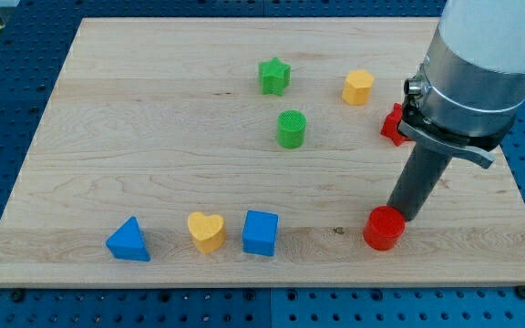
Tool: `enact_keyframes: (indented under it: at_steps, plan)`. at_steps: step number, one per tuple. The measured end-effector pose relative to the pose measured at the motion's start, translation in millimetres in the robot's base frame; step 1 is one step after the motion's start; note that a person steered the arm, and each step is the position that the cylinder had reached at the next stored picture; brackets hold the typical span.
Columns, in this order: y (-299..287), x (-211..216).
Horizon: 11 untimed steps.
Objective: Push the red circle towards the blue cube
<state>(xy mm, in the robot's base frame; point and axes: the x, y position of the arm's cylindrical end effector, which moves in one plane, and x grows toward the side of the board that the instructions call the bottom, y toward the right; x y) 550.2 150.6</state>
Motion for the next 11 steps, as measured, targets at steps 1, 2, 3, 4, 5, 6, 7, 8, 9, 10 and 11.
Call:
enact_keyframes:
  at_steps: [1, 2, 3, 4, 5, 6, 7, 8, 9, 10, 11]
  plan:
    - [24.3, 10.7]
    - [31.4, 26.1]
    - [29.2, 26.1]
    - [21.5, 26.1]
    - [12.7, 26.1]
    - [3.3, 26.1]
    - [-14.1, 26.1]
    - [-36.5, 26.1]
    - [-57.9, 26.2]
    - [-50.4, 25.2]
    - [-43.4, -2.0]
